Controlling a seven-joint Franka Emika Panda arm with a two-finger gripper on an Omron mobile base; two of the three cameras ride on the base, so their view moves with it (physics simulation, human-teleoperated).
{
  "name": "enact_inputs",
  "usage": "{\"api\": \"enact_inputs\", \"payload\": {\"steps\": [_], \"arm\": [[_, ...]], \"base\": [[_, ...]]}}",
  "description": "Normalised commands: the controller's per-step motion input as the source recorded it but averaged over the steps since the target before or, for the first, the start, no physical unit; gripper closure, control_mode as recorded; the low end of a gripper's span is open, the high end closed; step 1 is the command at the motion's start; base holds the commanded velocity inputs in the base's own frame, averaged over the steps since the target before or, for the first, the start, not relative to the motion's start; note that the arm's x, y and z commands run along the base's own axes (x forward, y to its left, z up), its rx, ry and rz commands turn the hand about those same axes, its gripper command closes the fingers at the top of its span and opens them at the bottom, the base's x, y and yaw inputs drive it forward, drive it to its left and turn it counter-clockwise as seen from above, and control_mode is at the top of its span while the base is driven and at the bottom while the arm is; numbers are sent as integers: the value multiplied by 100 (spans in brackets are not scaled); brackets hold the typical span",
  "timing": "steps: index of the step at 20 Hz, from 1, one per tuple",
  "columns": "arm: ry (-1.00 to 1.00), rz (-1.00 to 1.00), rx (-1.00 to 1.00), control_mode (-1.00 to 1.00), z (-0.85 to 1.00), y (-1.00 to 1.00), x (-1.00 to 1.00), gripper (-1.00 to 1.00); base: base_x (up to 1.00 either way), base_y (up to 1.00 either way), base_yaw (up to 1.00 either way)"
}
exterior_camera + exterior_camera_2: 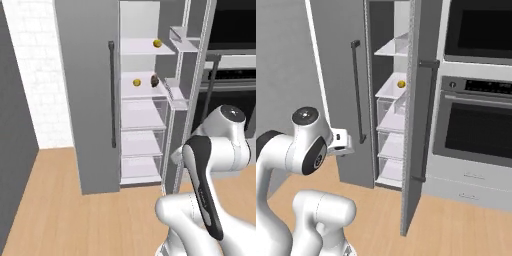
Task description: Place one lemon and one steak in each tupperware on the nearby counter, to pack two identical lunches.
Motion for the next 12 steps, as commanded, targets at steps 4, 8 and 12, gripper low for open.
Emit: {"api": "enact_inputs", "payload": {"steps": [4,8,12], "arm": [[0,0,0,100,0,0,0,-100],[0,0,0,100,0,0,0,-100],[0,0,0,100,0,0,0,-100]], "base": [[38,71,-30],[72,16,-25],[99,0,-22]]}}
